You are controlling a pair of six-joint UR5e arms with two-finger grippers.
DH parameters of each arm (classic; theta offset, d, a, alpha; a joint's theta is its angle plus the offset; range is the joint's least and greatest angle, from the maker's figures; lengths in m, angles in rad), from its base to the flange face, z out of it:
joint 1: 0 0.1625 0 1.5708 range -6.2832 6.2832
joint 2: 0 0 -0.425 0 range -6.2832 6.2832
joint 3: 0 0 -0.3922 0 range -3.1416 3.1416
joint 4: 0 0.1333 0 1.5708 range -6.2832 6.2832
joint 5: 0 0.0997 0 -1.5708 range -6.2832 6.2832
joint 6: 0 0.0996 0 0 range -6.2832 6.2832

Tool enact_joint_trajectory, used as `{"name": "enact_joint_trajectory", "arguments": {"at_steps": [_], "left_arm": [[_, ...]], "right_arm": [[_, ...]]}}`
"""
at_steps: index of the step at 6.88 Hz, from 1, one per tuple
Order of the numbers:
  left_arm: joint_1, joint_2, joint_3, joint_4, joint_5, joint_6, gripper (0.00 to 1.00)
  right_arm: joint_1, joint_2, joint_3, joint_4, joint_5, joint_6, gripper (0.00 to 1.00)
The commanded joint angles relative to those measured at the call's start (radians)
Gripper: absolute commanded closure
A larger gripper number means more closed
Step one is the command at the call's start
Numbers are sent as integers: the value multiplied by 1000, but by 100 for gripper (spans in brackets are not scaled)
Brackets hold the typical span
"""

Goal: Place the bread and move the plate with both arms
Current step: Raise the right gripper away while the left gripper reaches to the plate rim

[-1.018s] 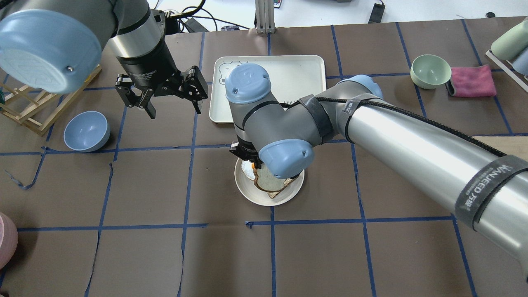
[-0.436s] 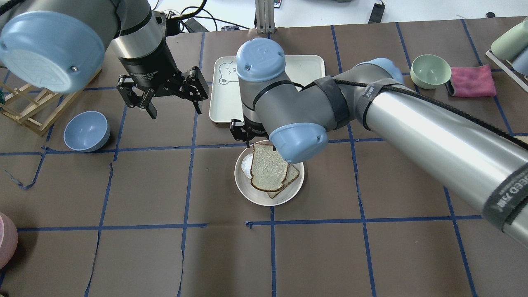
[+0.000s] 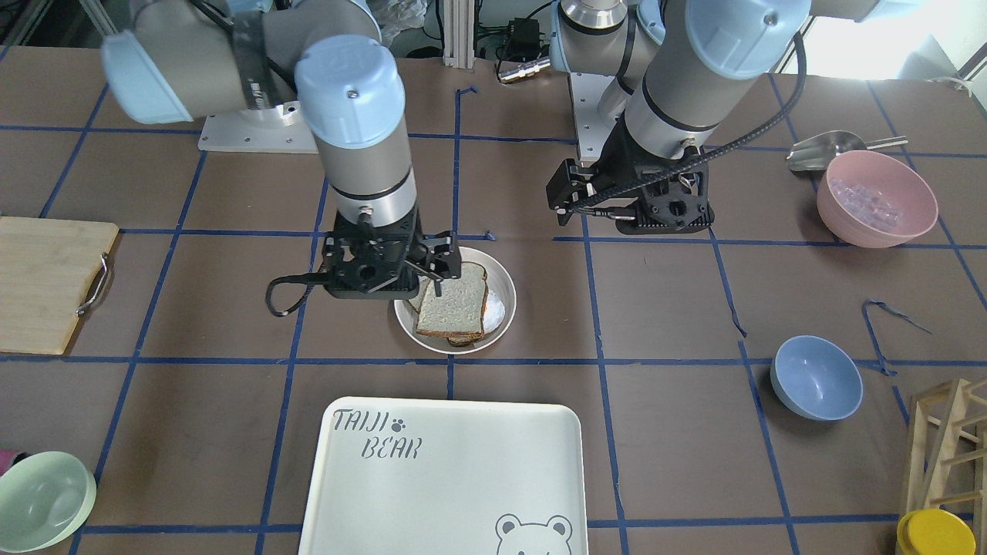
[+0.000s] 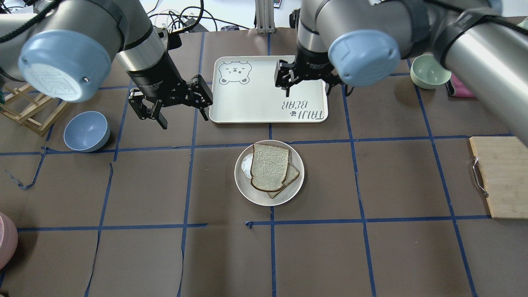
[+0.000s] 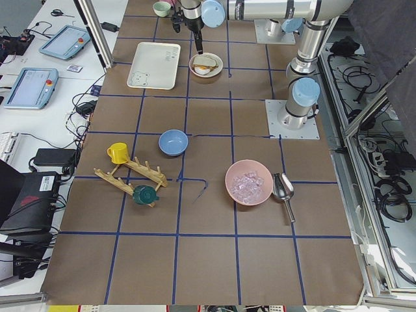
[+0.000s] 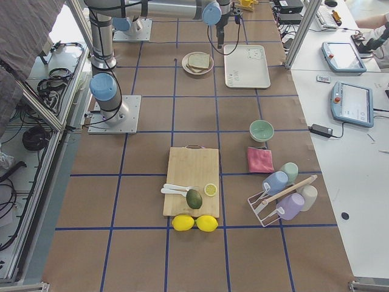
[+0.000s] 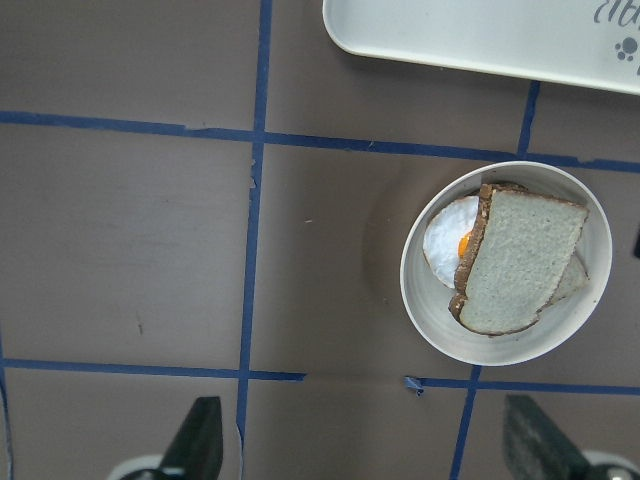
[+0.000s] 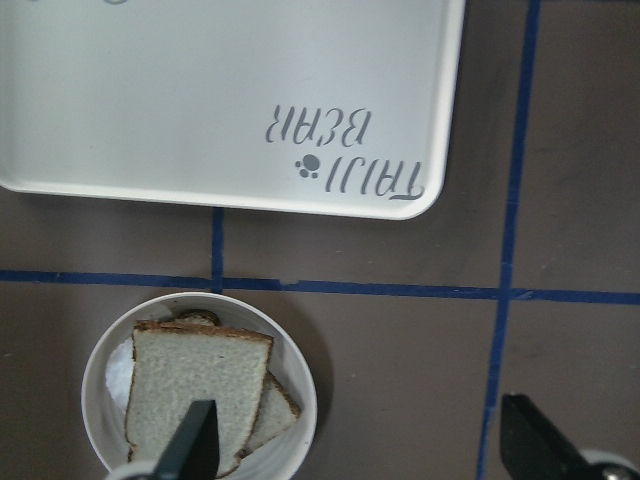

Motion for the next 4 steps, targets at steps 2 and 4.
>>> {"name": "enact_joint_trajectory", "arguments": {"at_steps": [2,4], "left_arm": [[-4,-46,-316,437,-69,-137,6],[-54,-109,-394,552,-131,-274,13]], "right_arm": [[-177,-158,-94,274,-19,-261,0],[-203,-171,-48,245,-19,-266,0]]}}
